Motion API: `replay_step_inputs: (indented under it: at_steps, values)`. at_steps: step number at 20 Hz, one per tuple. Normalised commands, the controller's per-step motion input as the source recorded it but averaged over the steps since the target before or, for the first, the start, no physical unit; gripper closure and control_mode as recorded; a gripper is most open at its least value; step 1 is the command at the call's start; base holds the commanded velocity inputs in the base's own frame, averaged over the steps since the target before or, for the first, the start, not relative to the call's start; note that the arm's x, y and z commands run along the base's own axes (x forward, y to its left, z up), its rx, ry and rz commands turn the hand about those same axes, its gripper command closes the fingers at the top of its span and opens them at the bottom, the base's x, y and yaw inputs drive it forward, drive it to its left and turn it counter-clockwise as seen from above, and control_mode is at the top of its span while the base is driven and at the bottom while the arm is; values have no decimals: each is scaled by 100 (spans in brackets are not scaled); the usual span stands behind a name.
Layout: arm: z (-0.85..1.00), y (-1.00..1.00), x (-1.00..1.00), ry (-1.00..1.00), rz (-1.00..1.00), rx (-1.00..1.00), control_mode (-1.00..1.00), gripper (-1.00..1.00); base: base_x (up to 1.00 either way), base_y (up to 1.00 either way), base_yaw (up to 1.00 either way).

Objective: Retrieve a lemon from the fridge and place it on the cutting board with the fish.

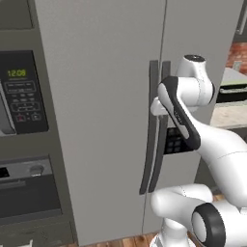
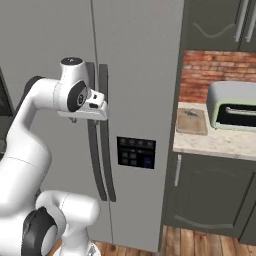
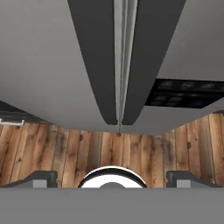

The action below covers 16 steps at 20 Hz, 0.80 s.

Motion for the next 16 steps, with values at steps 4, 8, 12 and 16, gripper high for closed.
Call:
replay_step_inputs:
  at_steps: [4, 8, 12, 16]
  values:
    - [0, 0, 0, 0, 0, 0, 100, -100, -51, 0, -2]
    - [0, 0, 0, 0, 0, 0, 100, -100, -56, -2, -4]
    - [0, 0, 0, 0, 0, 0, 100, -100, -39, 0, -4]
    - [0, -3, 0, 0, 0, 0, -100, -100, 0, -2, 0]
